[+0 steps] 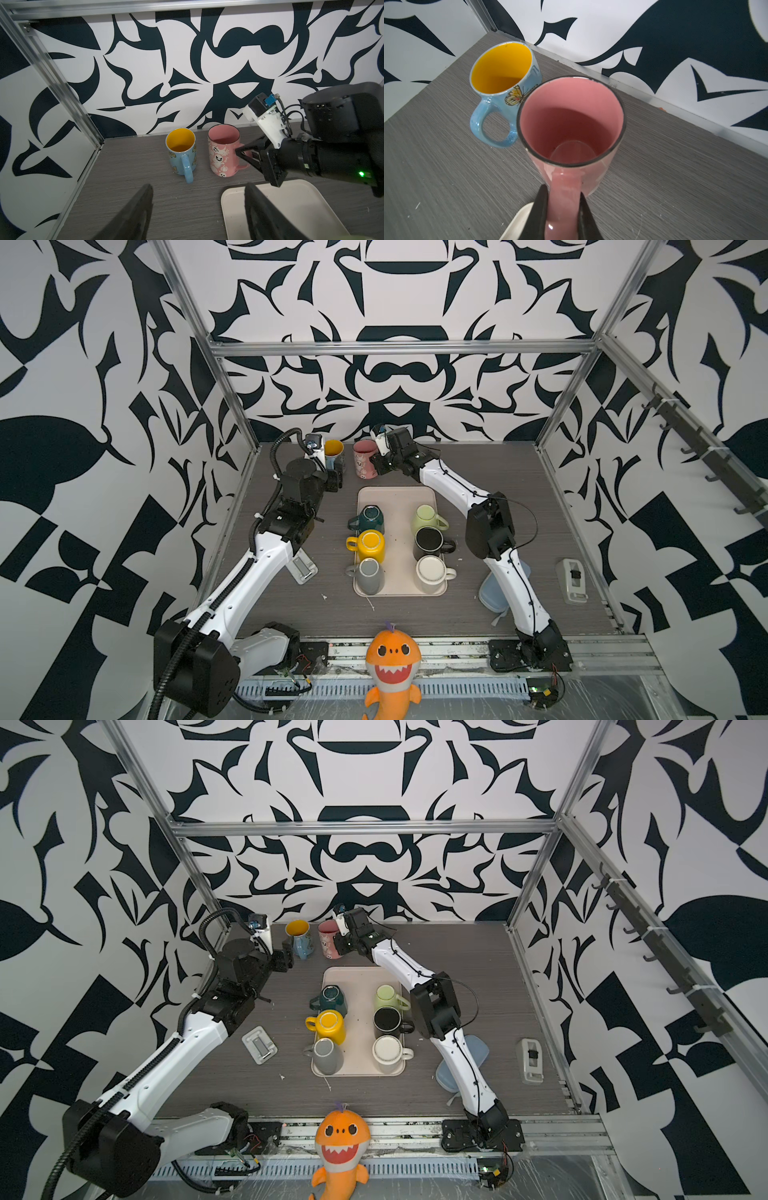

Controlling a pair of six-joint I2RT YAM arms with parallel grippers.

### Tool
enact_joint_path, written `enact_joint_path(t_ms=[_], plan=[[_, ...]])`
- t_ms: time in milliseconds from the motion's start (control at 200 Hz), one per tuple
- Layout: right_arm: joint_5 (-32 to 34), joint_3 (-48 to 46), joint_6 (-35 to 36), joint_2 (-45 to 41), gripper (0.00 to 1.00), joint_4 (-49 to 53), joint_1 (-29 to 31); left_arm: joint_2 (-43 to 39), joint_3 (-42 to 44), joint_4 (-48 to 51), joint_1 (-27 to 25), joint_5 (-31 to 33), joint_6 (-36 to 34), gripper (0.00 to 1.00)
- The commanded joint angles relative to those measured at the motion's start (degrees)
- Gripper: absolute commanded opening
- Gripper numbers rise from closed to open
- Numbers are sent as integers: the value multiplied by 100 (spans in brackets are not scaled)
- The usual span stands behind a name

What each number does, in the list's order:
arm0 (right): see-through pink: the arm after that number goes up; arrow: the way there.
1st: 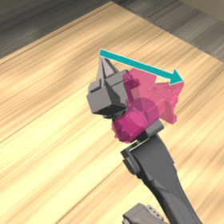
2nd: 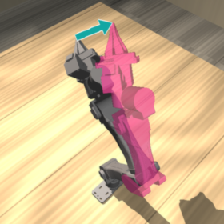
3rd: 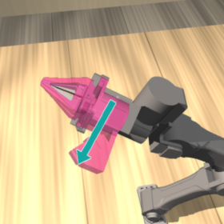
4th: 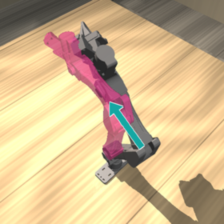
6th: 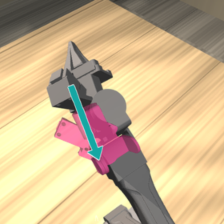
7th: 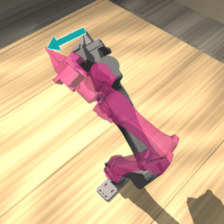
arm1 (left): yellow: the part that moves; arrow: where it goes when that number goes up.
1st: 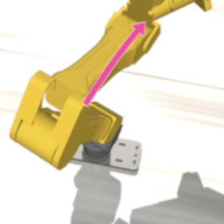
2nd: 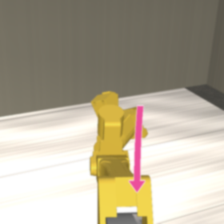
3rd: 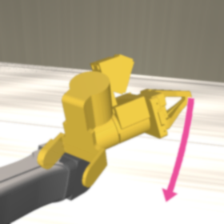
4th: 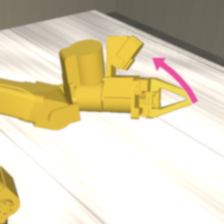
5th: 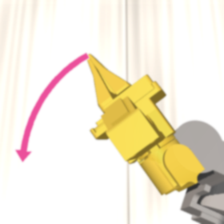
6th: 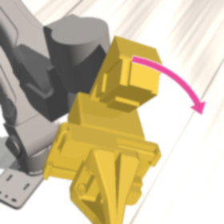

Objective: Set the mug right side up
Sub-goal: 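Lower the pink mug upright beside the blue mug with the right gripper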

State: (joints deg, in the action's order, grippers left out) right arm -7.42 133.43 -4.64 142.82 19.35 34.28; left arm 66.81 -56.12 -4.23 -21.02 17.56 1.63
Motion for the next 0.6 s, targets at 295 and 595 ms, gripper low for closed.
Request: enact_joint_path(t_ms=[295,595], plan=[[159,814,16,215,0,-670,88,-301,173,107,64,-16,57,72],[224,701,-104,282,0,-672,186,-326,205,124,71,6,-9,72]])
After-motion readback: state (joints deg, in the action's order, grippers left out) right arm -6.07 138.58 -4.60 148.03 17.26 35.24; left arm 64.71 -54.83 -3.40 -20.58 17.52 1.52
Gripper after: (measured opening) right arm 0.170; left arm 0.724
